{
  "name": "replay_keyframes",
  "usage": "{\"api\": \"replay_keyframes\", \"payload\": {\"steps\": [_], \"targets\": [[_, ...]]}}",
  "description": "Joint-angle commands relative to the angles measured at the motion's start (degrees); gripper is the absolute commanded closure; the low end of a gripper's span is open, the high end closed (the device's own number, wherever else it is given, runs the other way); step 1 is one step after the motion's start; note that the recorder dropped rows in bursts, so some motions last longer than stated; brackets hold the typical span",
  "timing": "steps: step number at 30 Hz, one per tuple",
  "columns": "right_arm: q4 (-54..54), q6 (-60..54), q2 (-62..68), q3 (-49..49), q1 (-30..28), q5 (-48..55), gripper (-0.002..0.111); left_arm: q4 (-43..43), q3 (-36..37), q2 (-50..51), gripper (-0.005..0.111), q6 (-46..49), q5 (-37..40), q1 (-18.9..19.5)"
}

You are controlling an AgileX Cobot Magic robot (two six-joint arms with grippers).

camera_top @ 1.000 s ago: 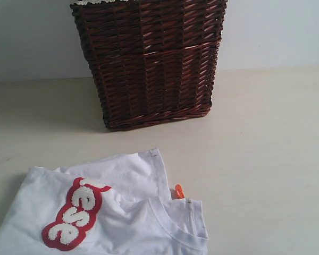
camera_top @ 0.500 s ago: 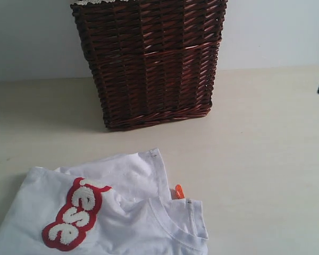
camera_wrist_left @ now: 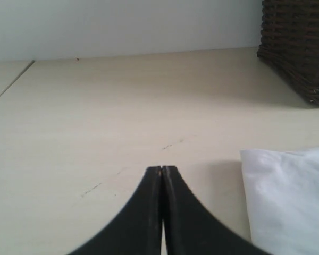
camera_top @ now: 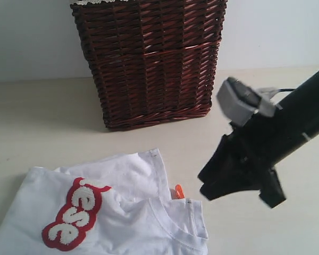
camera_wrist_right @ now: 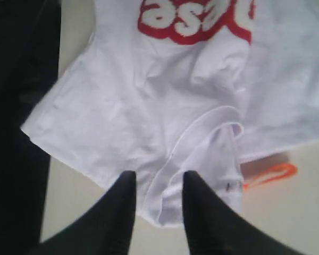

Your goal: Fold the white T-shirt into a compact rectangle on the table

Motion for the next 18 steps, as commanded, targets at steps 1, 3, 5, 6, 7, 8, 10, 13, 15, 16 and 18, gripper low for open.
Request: {"api": "replay_keyframes", "payload": {"steps": [1,3,5,6,7,8,10,13,15,16,18], "targets": [[2.3,-9.6,6.0,-0.4,10.5,-18.1,0.041,-0.2,0.0,-0.3,0.107,0.1,-0.3,0.1],[7.9,-10.1,8.6,-0.4,13.1,-25.4,0.029,-0.2,0.0,-0.3,0.107,0.1,-0.3,0.1],[12.9,-15.8,11.7,-0.9,14.0,-27.4,0.029,-0.2,0.0,-0.3,0.107,0.1,-0.3,0.1],[14.9,-17.4,14.5,-1.4,14.1,-27.0,0.029,-0.2,0.0,-0.3,0.107,0.1,-0.3,0.1],[15.4,-17.5,15.7,-1.9,14.1,-26.7,0.029,-0.2,0.0,-0.3,0.107,0.1,-0.3,0.1],[16.3,-17.4,17.6,-2.5,14.1,-25.9,0.03,-0.2,0.0,-0.3,0.107,0.1,-0.3,0.1],[16.3,-17.4,19.2,-3.5,14.1,-24.4,0.033,-0.2,0.0,-0.3,0.107,0.1,-0.3,0.1],[14.7,-17.2,21.1,-3.6,14.1,-21.8,0.043,-0.2,0.0,-0.3,0.107,0.1,-0.3,0.1],[10.7,-16.5,22.3,-3.6,14.1,-19.4,0.052,-0.2,0.0,-0.3,0.107,0.1,-0.3,0.1],[9.7,-16.0,22.3,-3.6,14.1,-19.0,0.054,-0.2,0.0,-0.3,0.107,0.1,-0.3,0.1],[7.6,-15.7,22.3,-3.6,14.1,-19.4,0.063,-0.2,0.0,-0.3,0.107,0.1,-0.3,0.1]]}}
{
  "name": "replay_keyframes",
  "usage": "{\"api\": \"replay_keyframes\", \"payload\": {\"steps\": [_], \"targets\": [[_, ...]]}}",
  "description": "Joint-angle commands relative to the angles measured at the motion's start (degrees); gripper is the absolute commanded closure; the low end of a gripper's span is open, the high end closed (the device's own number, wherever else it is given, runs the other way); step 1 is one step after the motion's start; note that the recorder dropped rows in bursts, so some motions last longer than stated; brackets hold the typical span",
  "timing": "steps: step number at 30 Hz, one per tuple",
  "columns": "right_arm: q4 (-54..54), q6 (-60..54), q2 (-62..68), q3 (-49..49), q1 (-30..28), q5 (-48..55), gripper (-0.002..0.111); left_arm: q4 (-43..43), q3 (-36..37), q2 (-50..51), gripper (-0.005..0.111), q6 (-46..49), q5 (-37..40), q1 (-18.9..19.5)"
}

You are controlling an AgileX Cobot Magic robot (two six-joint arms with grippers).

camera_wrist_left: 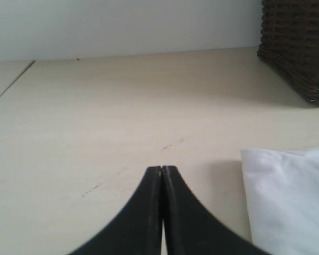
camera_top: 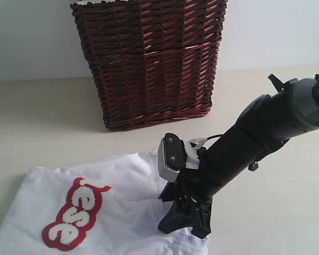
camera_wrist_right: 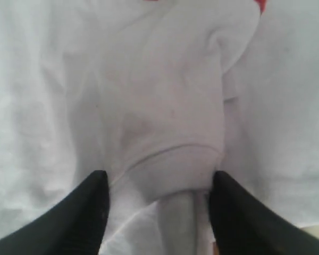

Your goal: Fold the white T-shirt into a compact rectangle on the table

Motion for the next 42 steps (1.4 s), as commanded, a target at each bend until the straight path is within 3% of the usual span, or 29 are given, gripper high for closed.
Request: {"api": "replay_keyframes", "payload": {"steps": [1,5,14,21,24,27,30,33,39,42], "targets": [[-4.6,0.4,-0.1,-0.2,0.2,0.9,0.074,-0.2,0.0,-0.3,0.107,-0.1,-0.3,0.1],[-6.3,1.6,-0.4,-0.2,0.2,0.9,0.108,-0.2,0.0,-0.3,0.107,-0.1,-0.3,0.1],[-1.4,4.4,-7.4,-5.6,0.2,-0.4,0.108,-0.2,0.0,-0.3,0.107,-0.1,-0.3,0.1],[-0.4,13.0,-7.1,-8.8,0.2,-11.9,0.108,-0.2,0.0,-0.3,0.107,-0.1,-0.3,0.1],[6.6,4.5,-4.5,-9.3,0.2,-20.7,0.108,-0.2,0.0,-0.3,0.107,-0.1,-0.3,0.1],[9.1,9.7,-4.5,-9.9,0.2,-26.6,0.108,-0.2,0.0,-0.3,0.107,-0.1,-0.3,0.1],[19.8,-0.9,-1.6,-11.0,0.2,-29.3,0.108,-0.2,0.0,-0.3,0.107,-0.1,-0.3,0.1],[21.8,-5.2,1.5,-11.7,0.2,-28.3,0.096,-0.2,0.0,-0.3,0.107,-0.1,-0.3,0.1],[22.6,-1.2,3.5,-11.7,0.2,-31.5,0.049,-0.2,0.0,-0.3,0.107,-0.1,-0.3,0.1],[21.7,4.1,0.8,-11.7,0.2,-31.9,0.043,-0.2,0.0,-0.3,0.107,-0.1,-0.3,0.1]]}}
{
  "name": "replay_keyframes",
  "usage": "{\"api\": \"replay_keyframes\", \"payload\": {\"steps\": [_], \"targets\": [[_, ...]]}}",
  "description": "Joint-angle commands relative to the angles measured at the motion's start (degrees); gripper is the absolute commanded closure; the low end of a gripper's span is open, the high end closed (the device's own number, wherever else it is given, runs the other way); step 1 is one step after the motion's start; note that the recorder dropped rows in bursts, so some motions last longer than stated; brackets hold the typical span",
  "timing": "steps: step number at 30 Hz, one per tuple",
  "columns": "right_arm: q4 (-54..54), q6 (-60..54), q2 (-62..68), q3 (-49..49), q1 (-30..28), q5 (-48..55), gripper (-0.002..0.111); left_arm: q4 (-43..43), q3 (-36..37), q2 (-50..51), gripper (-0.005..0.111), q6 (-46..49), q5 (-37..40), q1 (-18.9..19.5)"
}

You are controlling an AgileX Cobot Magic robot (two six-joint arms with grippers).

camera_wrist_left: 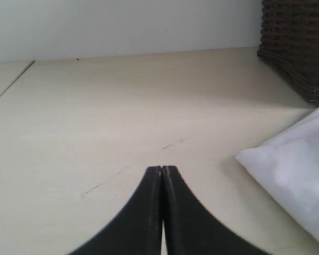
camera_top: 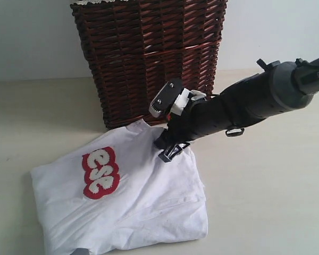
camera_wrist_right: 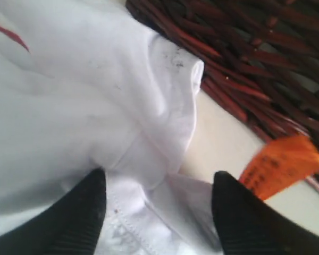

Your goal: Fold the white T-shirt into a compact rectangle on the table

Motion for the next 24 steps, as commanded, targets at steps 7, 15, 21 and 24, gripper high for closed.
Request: {"api": "replay_keyframes", "payload": {"steps": [7,15,21,24], "targets": [[-13.6,21.3,-15.5,1.0,0.0,17.5,0.044,-0.2,0.0,-0.3,0.107,-0.1,-0.3,0.1],[-30.6,23.2,-4.7,0.6,4.9,14.8,0.082,-0.2,0.0,-0.3,0.107,-0.1,-0.3,0.1],[-46.7,36.6,0.4,-2.0,4.9,13.8,0.107,-0.2,0.0,-0.3,0.107,-0.1,-0.3,0.1],[-54.3,44.6,0.9,-3.5,4.9,21.1,0.108,-0.2,0.0,-0.3,0.107,-0.1,-0.3,0.1]]}}
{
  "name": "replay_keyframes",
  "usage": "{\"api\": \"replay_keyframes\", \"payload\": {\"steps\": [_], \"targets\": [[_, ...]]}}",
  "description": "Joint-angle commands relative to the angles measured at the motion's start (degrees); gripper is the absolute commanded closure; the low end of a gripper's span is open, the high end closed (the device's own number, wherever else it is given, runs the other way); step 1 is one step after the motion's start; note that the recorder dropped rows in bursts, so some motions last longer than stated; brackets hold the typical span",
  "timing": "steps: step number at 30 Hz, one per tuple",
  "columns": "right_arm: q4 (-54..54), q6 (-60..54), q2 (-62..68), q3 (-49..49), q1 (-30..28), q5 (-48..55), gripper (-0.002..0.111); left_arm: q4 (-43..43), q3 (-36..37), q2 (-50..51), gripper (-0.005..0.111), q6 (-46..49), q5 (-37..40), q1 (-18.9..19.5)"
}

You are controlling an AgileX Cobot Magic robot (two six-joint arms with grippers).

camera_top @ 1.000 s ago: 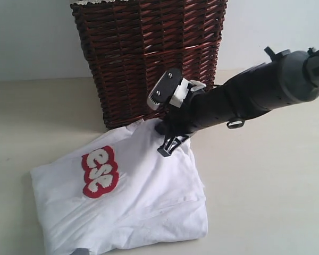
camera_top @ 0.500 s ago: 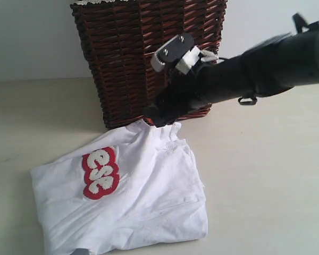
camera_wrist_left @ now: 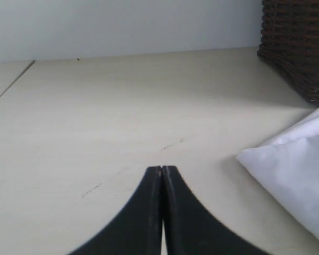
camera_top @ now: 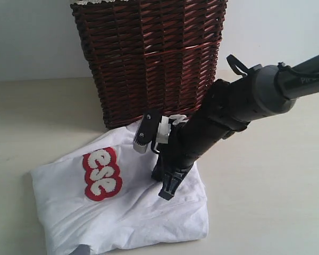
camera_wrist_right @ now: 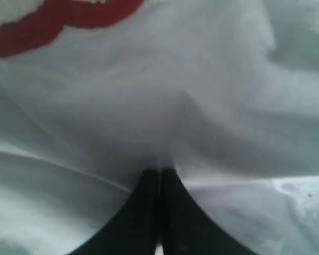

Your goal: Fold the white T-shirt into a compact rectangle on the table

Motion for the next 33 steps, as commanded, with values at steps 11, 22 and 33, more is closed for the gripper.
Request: {"api": "replay_keyframes", "payload": {"steps": [11,22,33], "targets": [[-19.2,12.4,-1.3,-1.9,0.1,36.2,0.108,-0.2,0.0,-0.3,0.107,-0.1,-0.3,0.1],[-16.0,6.9,-19.1,-2.0,-0.1,24.0,0.064,-0.2,0.0,-0.3,0.107,-0.1,-0.3,0.1],[-29.7,19.7,-4.3,-2.0,-1.7,18.8,0.061,-0.2,0.0,-0.3,0.107,-0.1,-0.3,0.1]]}}
